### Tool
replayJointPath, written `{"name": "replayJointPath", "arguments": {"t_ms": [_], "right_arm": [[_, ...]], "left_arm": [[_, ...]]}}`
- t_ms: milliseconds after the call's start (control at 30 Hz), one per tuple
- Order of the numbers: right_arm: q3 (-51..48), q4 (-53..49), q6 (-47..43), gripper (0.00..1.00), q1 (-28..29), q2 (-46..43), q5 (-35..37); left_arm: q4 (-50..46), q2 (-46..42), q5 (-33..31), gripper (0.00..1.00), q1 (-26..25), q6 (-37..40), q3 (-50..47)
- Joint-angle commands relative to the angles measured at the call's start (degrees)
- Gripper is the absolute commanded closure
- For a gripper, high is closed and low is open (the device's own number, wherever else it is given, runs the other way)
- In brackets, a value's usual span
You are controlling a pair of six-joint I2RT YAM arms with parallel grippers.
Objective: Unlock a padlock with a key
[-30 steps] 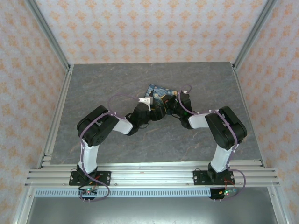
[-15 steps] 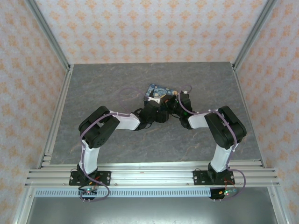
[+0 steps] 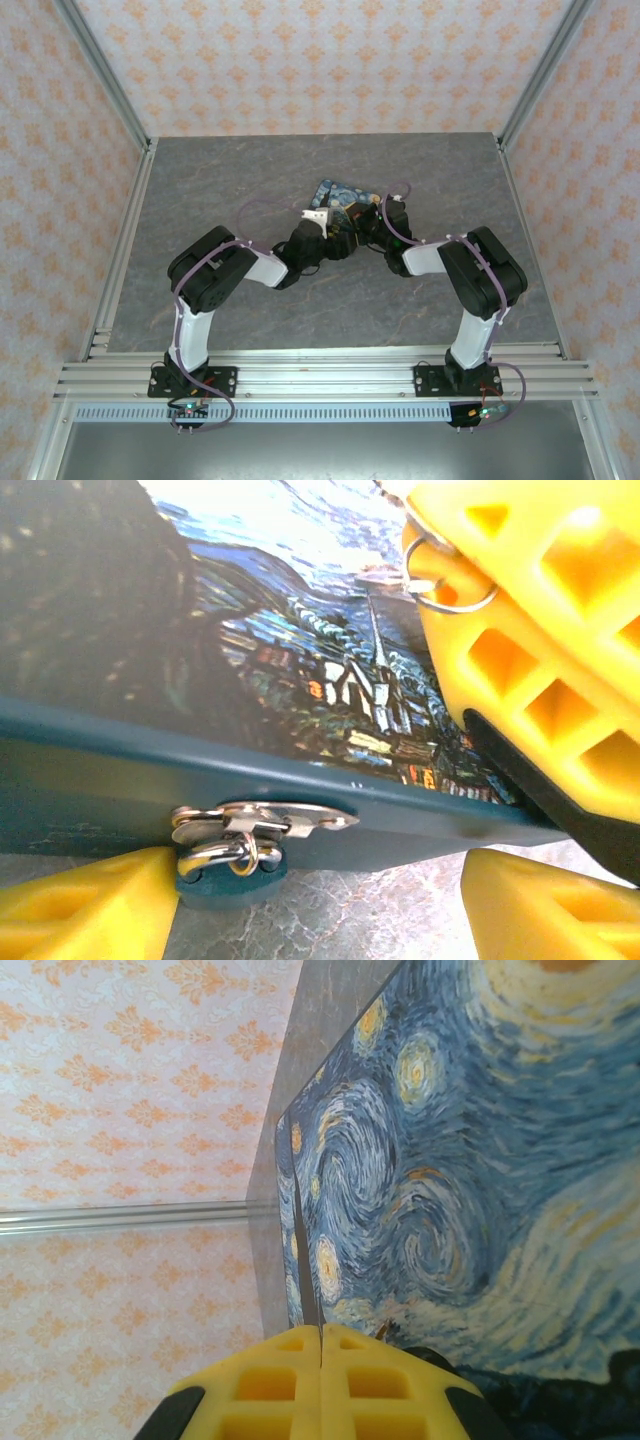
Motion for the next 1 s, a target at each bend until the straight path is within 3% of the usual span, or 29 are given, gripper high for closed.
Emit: {"name": "replayJointPath", "arguments": {"t_ms": [0,233,500,967], "right_arm": [[-1.75,-5.81,-0.91,1.0,1.12,2.46,-1.66],[-1.76,-6.04,-1.05,1.0,1.11,2.61,-1.62],[-1.19,-6.49,-1.12,1.0,0.81,2.5,-1.22],[8.51,-15.1,-4.35,1.0,-5.2,-0.68,-3.2]], "left_arm": [[11.4,3.54,3.77,0.26,0.88,-8.79,-1.51],[13.58,4.59,7.08,0.29,0.8,-10.15,-2.13],[14.08,6.42,8.91,0.42,0.8,-10.47,-2.27],[12.81,6.57,7.47,0.43,0.8,-10.39,-2.85]]}}
